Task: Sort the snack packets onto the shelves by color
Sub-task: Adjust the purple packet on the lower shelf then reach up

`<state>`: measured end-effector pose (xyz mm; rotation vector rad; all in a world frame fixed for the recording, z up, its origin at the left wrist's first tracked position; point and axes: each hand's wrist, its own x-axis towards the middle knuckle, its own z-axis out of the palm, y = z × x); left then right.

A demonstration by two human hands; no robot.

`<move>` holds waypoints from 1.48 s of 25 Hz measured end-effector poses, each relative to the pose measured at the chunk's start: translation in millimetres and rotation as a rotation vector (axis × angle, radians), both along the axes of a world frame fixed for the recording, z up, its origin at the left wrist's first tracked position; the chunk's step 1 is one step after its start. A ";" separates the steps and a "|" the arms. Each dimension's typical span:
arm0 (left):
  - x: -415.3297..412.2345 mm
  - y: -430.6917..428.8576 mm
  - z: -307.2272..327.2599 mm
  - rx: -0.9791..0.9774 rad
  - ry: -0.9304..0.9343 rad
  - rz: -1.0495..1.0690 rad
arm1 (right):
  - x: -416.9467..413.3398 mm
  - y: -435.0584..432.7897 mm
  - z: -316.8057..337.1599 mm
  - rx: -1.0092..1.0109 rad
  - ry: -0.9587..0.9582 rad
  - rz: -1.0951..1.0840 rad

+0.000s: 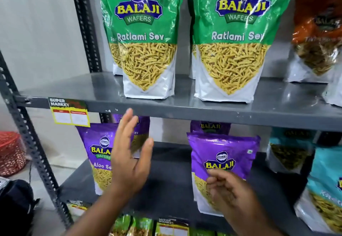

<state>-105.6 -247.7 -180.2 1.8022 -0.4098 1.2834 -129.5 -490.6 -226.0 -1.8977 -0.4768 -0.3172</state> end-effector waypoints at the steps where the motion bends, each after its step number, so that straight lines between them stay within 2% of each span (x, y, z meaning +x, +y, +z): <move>1: 4.1 21.8 30.8 -0.092 -0.041 0.021 | -1.2 13.8 38.6 0.018 -0.091 0.034; 3: 18.2 56.5 89.5 -0.291 0.028 -0.009 | 4.9 42.0 108.5 0.037 -0.239 0.077; 5: 31.6 75.4 135.2 -0.406 0.212 -0.147 | 26.4 73.9 158.4 -0.044 -0.296 0.041; 7: 42.4 77.4 160.2 -0.397 0.420 -0.307 | 51.6 100.2 189.2 -0.161 -0.194 -0.044; 10: 51.5 76.5 168.7 -0.311 0.636 -0.367 | 74.6 123.6 208.7 -0.199 0.012 -0.160; 14: 48.8 75.8 167.9 -0.358 0.678 -0.497 | 82.2 144.2 210.7 -0.116 0.128 -0.191; 17: 51.3 94.1 168.8 -0.371 0.683 -0.533 | 77.0 167.7 214.6 -0.107 0.124 -0.215; 19: 47.0 112.5 169.8 -0.360 0.627 -0.564 | 70.8 189.9 217.8 -0.083 0.115 -0.150; 22: 34.7 144.7 176.0 -0.273 0.609 -0.540 | 65.3 229.7 222.0 -0.052 0.121 -0.035; 28: 54.3 205.6 176.3 -0.342 0.646 -0.507 | 76.9 277.9 218.1 -0.071 0.135 0.071; 37: 58.9 215.8 165.8 -0.240 0.632 -0.559 | 95.5 284.5 204.4 -0.024 0.105 0.054</move>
